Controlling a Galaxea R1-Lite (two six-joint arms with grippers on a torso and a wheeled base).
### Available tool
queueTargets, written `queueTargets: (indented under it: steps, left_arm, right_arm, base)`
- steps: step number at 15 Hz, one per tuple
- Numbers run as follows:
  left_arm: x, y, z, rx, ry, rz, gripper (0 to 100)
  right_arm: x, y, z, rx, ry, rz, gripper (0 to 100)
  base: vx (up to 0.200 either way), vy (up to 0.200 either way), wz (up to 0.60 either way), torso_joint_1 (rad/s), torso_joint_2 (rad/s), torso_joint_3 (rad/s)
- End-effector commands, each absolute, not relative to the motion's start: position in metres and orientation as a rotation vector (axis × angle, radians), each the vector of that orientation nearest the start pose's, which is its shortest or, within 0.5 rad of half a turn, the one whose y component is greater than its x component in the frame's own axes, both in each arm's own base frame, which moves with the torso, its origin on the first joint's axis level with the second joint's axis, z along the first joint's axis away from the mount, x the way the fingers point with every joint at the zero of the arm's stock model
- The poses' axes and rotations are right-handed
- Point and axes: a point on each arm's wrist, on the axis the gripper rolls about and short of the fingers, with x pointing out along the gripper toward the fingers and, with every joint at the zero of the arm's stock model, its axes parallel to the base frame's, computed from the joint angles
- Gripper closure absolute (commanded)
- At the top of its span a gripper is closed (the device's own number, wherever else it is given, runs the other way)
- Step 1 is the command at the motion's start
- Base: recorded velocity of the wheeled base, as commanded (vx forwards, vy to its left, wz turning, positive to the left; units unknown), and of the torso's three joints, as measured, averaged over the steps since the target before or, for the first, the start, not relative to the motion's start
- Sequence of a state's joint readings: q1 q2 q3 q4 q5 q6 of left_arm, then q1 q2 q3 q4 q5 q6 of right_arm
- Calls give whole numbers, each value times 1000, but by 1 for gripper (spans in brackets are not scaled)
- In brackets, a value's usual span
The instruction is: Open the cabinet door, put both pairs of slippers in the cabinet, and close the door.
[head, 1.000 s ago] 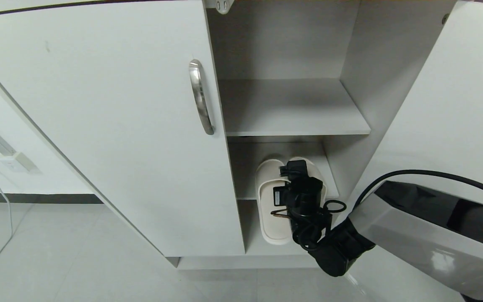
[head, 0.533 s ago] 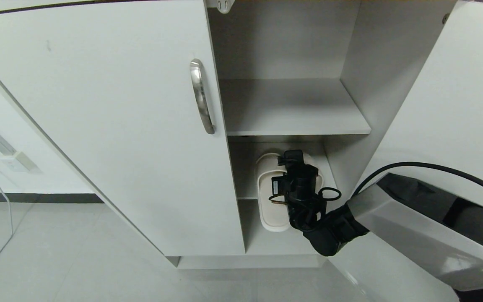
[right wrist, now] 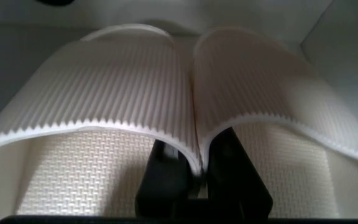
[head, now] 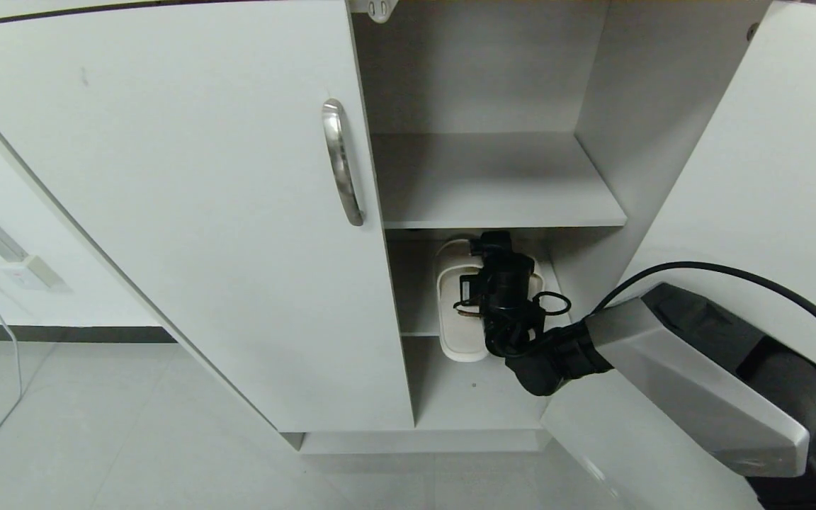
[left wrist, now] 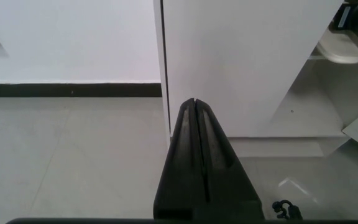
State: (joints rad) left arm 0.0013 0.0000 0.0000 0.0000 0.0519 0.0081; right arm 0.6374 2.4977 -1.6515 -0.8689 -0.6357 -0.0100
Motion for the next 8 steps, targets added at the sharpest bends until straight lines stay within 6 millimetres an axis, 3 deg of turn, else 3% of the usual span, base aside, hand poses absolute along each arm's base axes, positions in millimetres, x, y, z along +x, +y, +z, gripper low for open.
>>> queueTargets:
  steps: [1, 8]
  left_arm:
    - [-23, 1, 76, 8, 0, 54, 100]
    - [-23, 1, 76, 8, 2, 58, 100]
  right_arm:
    - [424, 295, 98, 7, -23, -3, 100]
    - [426, 296, 90, -12, 4, -5, 100]
  base:
    - [0, 0, 0, 0, 0, 0]
    - [0, 0, 0, 0, 0, 0]
